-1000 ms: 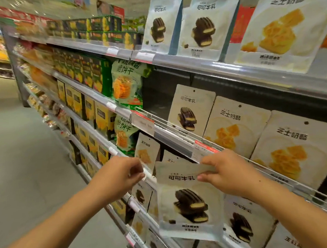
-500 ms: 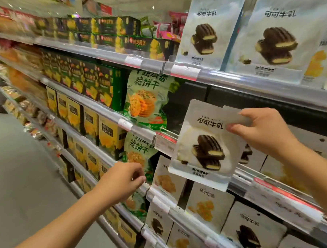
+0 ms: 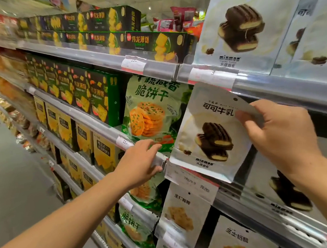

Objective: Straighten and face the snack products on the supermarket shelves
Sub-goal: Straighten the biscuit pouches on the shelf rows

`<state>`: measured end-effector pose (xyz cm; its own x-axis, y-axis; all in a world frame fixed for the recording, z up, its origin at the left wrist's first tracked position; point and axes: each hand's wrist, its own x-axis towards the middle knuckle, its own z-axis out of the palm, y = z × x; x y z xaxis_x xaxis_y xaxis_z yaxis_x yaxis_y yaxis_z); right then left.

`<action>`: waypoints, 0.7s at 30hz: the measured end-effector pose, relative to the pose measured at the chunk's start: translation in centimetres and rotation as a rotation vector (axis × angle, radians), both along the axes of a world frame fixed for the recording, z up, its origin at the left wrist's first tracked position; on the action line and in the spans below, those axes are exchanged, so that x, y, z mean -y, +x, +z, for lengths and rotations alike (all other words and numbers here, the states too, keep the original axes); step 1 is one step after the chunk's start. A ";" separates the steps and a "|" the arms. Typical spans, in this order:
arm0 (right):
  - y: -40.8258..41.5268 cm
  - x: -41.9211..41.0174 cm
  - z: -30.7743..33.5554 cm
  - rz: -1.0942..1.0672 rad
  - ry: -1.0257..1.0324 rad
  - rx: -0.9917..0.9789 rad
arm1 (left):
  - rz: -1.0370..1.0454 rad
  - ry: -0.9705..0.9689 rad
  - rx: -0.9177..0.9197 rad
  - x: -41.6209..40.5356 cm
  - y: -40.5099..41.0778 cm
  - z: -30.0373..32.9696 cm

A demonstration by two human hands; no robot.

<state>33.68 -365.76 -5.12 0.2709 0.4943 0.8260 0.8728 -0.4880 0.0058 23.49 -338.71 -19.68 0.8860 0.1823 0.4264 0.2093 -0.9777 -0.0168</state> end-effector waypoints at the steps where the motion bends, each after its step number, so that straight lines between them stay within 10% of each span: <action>1: 0.2 -0.4 -0.3 -0.024 0.002 0.015 | -0.006 0.026 -0.015 -0.5 0.6 -0.4; 21: 0.2 -6.7 -0.2 -0.570 -0.045 -0.362 | -0.367 0.221 0.155 -4.9 4.7 -2.1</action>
